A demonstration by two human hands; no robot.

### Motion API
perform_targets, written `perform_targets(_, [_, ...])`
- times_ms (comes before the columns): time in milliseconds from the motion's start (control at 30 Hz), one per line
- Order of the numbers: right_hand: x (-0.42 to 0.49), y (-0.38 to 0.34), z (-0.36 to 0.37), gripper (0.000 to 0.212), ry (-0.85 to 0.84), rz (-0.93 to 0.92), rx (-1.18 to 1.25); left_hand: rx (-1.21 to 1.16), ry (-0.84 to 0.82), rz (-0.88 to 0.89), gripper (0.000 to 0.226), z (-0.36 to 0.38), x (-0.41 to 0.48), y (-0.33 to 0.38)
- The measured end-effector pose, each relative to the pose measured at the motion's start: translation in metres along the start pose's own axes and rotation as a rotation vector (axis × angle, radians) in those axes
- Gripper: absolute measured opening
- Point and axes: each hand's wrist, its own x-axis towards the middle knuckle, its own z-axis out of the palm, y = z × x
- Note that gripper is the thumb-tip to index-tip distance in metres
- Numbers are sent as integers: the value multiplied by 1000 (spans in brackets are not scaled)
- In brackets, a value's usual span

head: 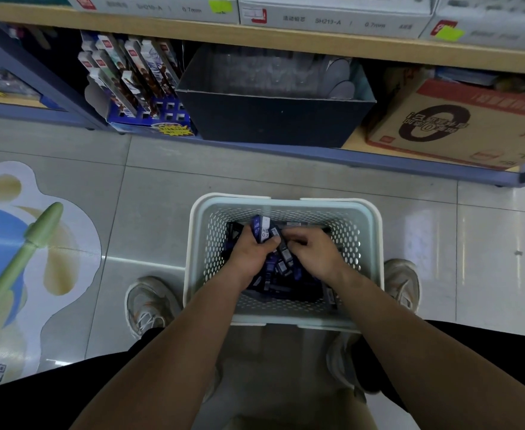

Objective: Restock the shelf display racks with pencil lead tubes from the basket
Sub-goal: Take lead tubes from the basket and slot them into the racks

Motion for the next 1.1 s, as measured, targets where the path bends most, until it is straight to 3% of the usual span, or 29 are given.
perform_targets(67, [-3,1,-1,36,-50,-38,3,-26,-8,10,33,0,-1,0])
perform_targets(267, [-3,-3,10,29,61,10,122,-76,-77,9,35,0,-3,1])
perform_targets(400, [-2,-3,12,24,23,-4,125,-41,-60,10,27,-9,-2,-1])
perform_targets(533, [-1,-2,13,27,50,23,60,-40,-11,4,35,-15,-6,-1])
perform_targets(733, [-10,-13,7,26,44,-32,-121,-52,39,24,29,-22,-14,2])
perform_targets(867, [-15,-24,1,40,-104,7,-98,-119,36,-10,27,-26,-21,8])
perform_targets(967, [-19,-32,1,34,-166,-8,-114,-156,45,-53,35,-26,-27,11])
perform_targets(1100, [-25,-37,5,20,-174,-31,-113,-196,95,-68,29,-18,-34,14])
